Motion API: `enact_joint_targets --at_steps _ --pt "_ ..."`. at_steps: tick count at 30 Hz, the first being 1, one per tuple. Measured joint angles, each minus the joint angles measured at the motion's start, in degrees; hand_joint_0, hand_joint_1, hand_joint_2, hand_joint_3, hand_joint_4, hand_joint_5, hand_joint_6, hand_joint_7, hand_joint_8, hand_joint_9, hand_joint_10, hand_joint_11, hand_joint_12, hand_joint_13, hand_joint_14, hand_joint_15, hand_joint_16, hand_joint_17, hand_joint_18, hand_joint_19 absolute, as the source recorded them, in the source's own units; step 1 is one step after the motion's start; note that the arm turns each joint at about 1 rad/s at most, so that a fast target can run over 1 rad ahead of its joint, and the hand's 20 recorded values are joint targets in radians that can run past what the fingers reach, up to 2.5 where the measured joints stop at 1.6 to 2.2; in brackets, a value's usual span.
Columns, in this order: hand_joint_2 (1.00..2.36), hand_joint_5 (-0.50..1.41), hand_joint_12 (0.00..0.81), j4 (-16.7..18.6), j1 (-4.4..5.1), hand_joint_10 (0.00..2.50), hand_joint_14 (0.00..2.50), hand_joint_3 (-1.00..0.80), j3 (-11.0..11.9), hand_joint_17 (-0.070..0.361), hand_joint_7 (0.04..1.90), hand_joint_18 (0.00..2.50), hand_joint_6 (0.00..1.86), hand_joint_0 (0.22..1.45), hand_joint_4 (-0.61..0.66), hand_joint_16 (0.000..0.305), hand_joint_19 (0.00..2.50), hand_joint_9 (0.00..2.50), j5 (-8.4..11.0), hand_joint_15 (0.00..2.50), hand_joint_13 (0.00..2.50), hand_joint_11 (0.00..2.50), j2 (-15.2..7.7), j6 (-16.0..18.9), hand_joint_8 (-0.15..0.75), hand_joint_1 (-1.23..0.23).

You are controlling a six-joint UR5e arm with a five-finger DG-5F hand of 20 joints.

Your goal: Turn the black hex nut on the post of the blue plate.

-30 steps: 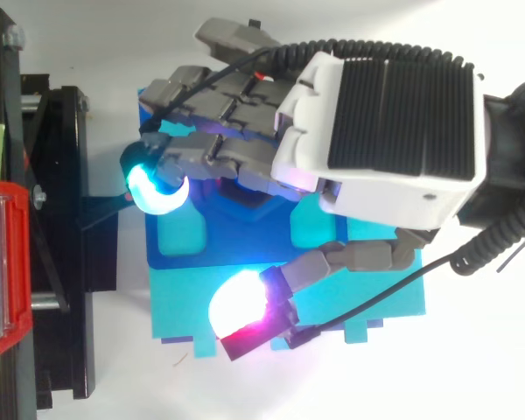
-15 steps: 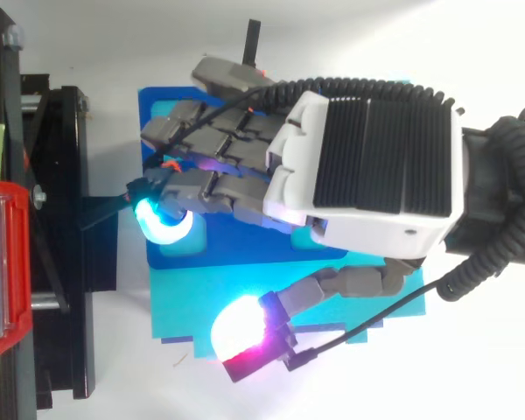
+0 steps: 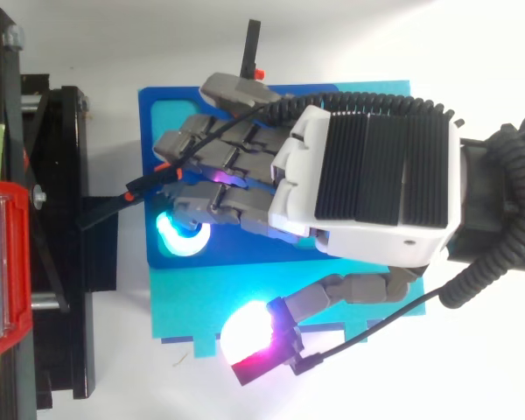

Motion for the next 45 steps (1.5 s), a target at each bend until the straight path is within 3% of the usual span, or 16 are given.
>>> enact_joint_targets --at_steps 20,34,45 --pt "1.0 -0.21 0.389 -2.2 -1.09 0.0 0.0 -0.5 0.0 0.152 0.92 0.12 0.5 0.44 0.21 0.067 0.09 0.24 -2.44 0.0 0.22 0.0 0.0 -0.2 0.254 -0.47" --pt "1.0 -0.21 0.389 -1.9 -3.2 0.0 0.0 -0.5 -0.1 0.151 0.92 0.11 0.5 0.44 0.21 0.067 0.09 0.24 -5.55 0.0 0.22 0.0 0.0 -1.8 0.254 -0.47" --pt "1.0 -0.21 0.387 -1.7 -5.84 0.0 0.0 -0.5 0.0 0.151 0.92 0.11 0.5 0.44 0.21 0.067 0.08 0.24 -9.58 0.0 0.22 0.0 0.0 -3.0 0.253 -0.47"
